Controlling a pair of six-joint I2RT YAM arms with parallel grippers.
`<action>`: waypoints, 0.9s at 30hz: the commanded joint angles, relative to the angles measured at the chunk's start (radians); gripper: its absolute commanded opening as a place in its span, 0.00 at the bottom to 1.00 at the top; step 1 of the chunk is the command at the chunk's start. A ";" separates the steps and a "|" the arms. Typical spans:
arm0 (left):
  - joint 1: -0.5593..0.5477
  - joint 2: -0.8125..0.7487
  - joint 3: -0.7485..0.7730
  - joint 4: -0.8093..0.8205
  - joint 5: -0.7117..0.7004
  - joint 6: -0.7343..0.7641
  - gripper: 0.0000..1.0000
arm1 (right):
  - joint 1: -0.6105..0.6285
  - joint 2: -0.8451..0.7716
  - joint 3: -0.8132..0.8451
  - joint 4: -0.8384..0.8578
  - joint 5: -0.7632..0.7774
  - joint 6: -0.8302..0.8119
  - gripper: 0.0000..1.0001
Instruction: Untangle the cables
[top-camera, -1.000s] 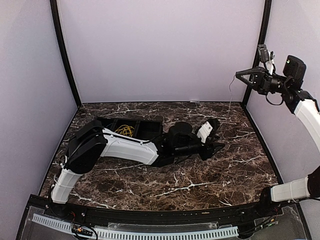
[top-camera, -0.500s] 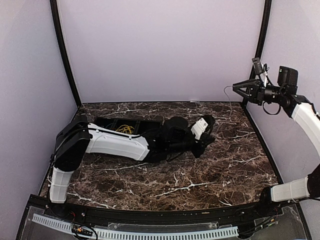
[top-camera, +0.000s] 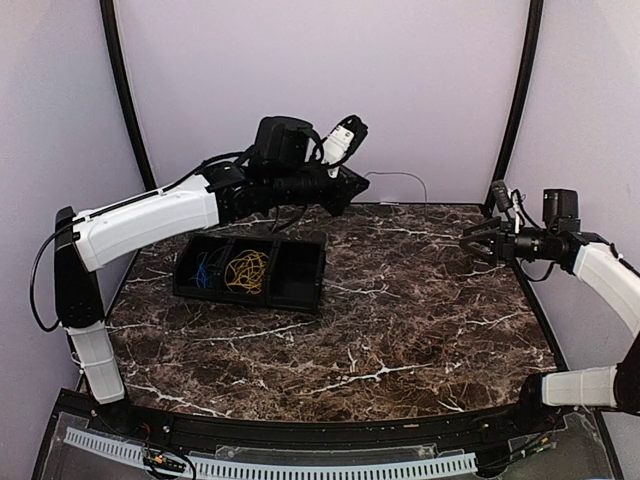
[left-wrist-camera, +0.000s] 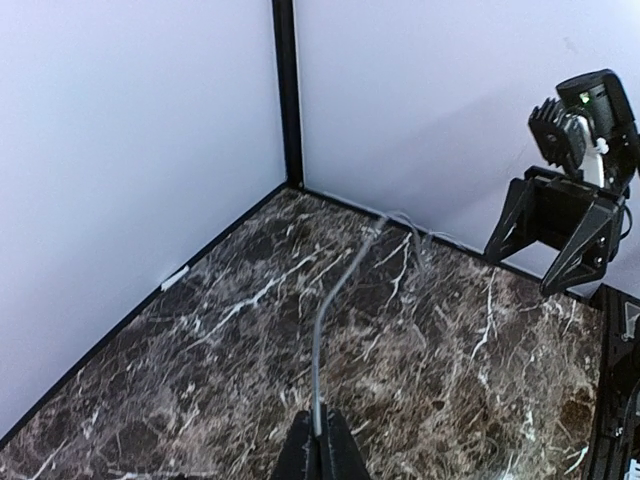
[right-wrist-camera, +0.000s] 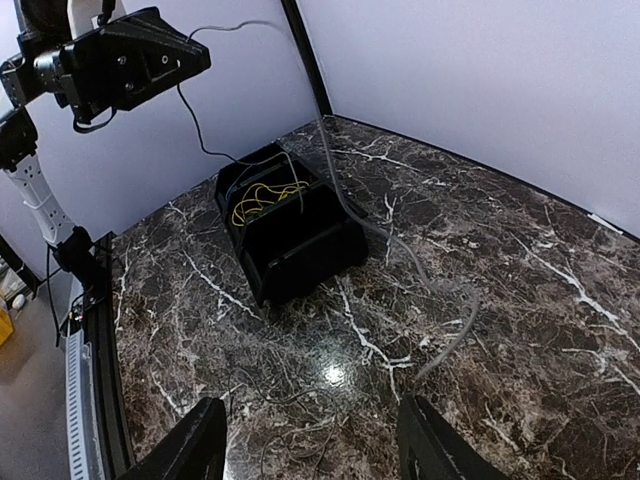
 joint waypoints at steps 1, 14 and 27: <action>0.015 -0.068 0.004 -0.220 -0.068 0.017 0.00 | -0.004 -0.025 -0.036 0.048 0.034 -0.061 0.60; 0.102 -0.244 -0.138 -0.197 -0.110 -0.119 0.00 | -0.006 0.001 -0.044 -0.008 -0.081 -0.143 0.66; 0.131 -0.278 -0.257 -0.165 -0.120 -0.087 0.00 | -0.006 -0.020 -0.059 0.003 -0.067 -0.147 0.66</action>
